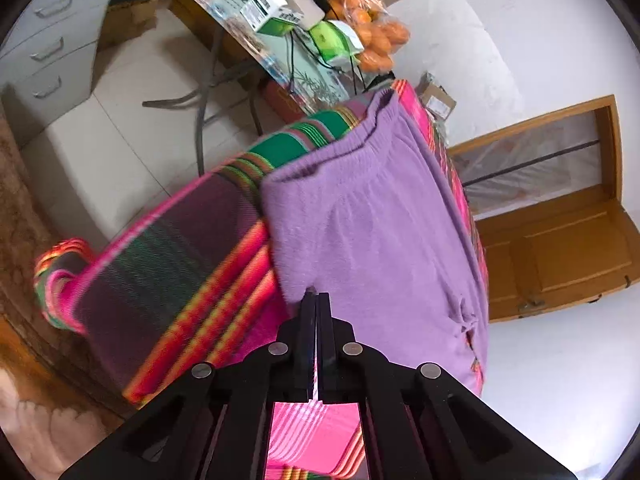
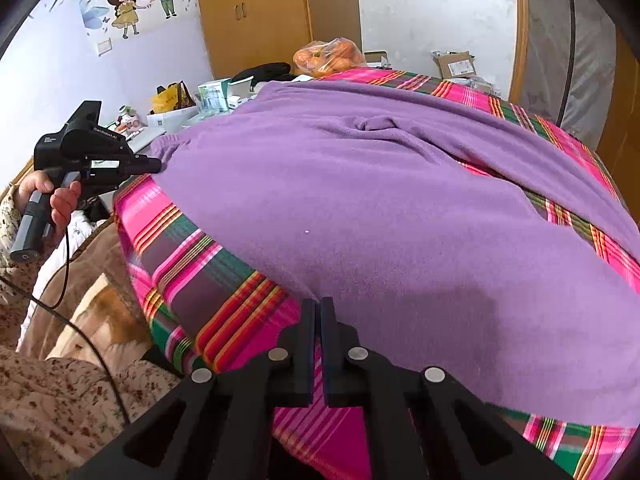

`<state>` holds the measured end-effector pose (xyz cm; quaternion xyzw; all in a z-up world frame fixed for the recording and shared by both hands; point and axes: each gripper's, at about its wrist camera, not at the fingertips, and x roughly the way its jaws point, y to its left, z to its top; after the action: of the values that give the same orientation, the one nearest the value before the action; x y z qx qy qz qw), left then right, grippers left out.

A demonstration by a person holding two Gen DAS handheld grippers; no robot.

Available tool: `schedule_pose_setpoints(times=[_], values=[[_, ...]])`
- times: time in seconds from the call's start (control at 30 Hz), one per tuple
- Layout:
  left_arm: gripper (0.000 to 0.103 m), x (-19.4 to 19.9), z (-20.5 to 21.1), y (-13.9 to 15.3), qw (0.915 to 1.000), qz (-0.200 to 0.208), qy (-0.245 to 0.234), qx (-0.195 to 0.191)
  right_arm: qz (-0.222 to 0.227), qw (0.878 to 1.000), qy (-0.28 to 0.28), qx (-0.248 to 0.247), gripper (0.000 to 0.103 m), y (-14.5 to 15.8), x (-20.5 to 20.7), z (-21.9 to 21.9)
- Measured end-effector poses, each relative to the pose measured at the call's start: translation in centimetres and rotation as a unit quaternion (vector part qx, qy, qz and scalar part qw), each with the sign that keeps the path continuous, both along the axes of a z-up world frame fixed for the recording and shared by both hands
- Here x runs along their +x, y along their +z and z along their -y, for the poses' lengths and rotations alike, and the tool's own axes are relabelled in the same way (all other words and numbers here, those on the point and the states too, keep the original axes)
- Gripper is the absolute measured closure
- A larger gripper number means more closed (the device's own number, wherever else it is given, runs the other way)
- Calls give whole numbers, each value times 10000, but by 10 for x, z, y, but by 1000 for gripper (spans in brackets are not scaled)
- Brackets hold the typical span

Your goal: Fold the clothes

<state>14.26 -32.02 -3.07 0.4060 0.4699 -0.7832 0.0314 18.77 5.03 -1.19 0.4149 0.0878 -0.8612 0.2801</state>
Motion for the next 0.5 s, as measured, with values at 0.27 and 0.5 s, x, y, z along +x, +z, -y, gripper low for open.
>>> schedule_pose_setpoints(times=[0.27, 0.5], values=[[103, 8, -4, 6, 9998, 5, -49, -195, 175, 9998, 23, -86, 101, 1, 0, -10], [98, 0, -24, 22, 9979, -135, -176, -601, -443, 9875, -1514, -24, 82, 23, -2, -93]])
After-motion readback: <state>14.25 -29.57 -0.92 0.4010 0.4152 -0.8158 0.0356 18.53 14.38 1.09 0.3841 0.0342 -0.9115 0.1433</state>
